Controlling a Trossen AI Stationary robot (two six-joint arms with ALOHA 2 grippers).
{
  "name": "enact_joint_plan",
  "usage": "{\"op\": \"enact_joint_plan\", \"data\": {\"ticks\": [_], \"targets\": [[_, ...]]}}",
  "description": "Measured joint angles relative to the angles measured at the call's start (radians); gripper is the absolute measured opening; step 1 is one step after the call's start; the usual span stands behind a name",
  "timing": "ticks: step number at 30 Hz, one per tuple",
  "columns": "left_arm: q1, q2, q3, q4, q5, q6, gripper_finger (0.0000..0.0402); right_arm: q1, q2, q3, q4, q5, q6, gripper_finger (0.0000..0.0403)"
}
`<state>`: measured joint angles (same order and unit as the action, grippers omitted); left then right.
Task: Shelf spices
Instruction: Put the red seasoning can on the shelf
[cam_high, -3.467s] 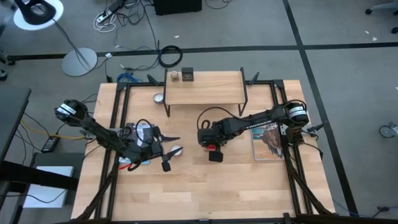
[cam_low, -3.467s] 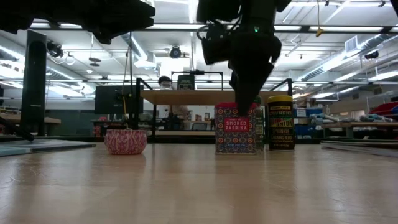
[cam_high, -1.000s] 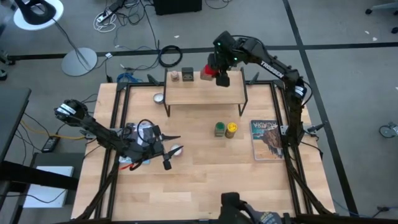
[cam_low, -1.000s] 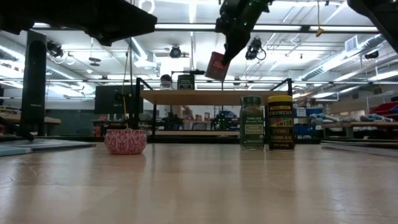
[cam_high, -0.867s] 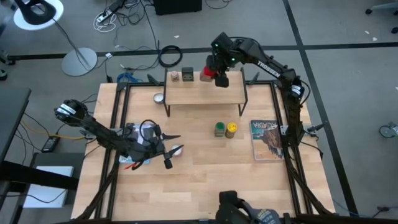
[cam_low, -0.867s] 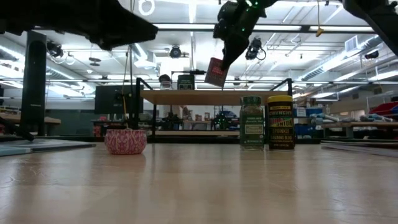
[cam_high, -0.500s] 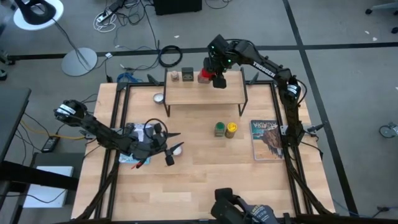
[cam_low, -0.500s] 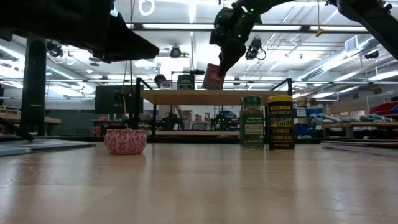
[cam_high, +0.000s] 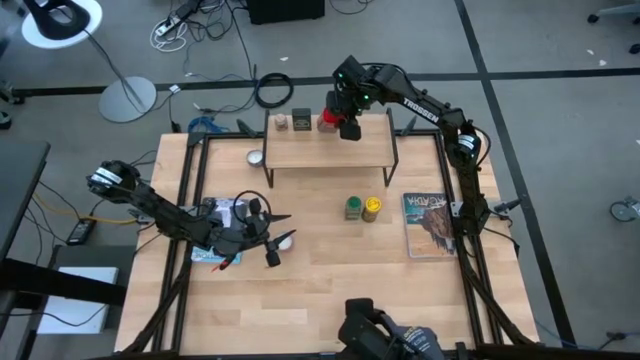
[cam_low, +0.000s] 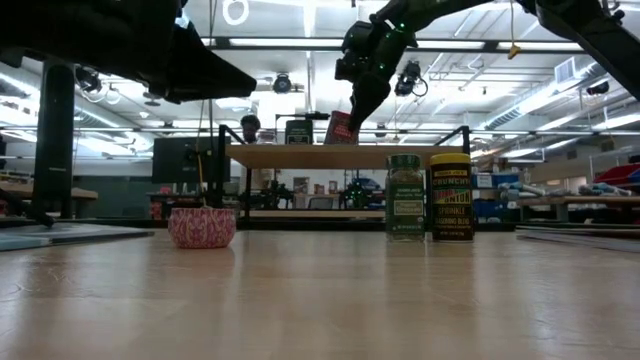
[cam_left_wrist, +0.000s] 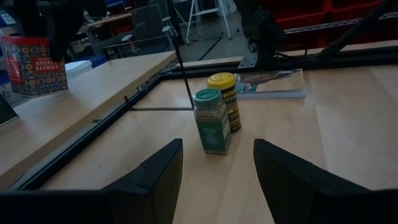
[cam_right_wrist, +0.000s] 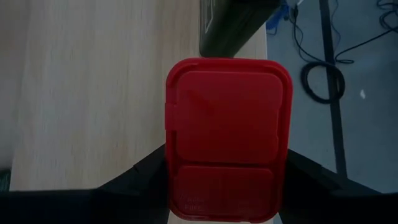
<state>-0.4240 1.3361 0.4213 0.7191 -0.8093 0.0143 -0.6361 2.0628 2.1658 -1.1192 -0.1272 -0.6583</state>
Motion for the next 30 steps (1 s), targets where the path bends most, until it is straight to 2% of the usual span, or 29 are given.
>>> {"op": "enact_joint_plan", "data": {"ticks": [7,15,19,30], "targets": [[0.0,0.0,0.0,-0.001,0.0,0.0,0.0202,0.004,0.0,0.0,0.004,-0.005,0.004,0.0235],[0.0,0.0,0.0,-0.001,0.0,-0.001,0.0202,0.008,0.0,0.0,0.004,-0.005,0.006,0.0225],[0.0,0.0,0.0,-0.001,0.0,-0.001,0.0202,0.017,0.0,0.0,0.005,-0.001,0.006,0.024],[0.0,0.0,0.0,-0.001,0.014,-0.001,0.0202,0.06,-0.001,0.0,0.006,0.101,0.002,0.0279]]}}
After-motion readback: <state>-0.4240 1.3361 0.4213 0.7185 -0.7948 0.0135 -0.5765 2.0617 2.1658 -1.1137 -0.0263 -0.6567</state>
